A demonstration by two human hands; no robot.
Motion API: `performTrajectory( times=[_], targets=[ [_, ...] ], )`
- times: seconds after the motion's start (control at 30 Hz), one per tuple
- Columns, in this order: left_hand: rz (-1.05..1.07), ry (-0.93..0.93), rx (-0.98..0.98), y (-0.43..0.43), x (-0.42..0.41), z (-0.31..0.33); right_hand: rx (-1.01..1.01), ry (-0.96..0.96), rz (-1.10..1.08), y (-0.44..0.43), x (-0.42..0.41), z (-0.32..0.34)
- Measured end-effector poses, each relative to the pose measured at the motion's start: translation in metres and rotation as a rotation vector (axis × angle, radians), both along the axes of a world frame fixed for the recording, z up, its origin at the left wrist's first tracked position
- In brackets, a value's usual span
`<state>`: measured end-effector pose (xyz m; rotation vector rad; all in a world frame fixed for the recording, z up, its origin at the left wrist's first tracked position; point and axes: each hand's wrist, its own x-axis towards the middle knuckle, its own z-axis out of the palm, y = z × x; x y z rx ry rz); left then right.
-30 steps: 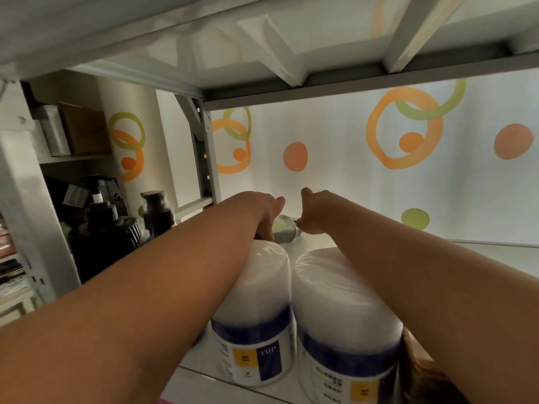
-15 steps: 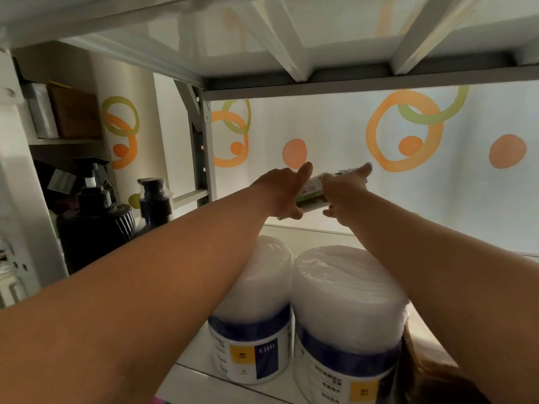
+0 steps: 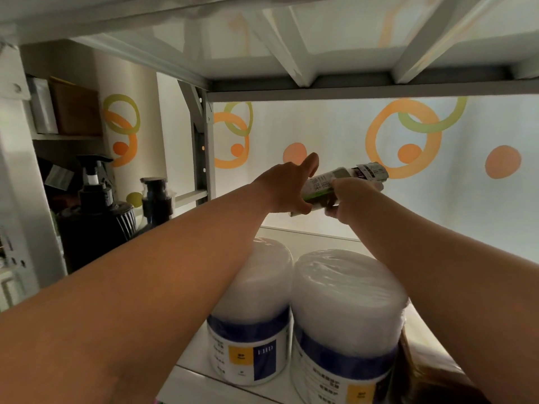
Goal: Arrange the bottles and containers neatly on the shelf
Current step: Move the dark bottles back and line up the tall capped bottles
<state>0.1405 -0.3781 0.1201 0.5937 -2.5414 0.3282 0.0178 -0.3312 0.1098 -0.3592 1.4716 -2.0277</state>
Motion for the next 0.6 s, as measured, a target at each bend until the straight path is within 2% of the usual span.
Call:
performTrajectory(
  times=[0.1,0.23,0.37,0.6],
  targets=[
    [0.038,-0.026,0.047,0.002,-0.003,0.002,-0.055,-0.026,0.006,0.017,0.002,0.003],
    [0.081,-0.110,0.136,0.009,-0.004,0.007,0.045,0.137,0.018,0.024,0.005,0.005],
    [0.065,-0.116,0.352,0.018,-0.002,0.025,0.114,0.318,0.063,0.035,0.000,0.016],
    [0.000,0.110,0.626,0.034,-0.002,0.031,0.030,0.514,0.216,0.068,-0.001,0.018]
  ],
)
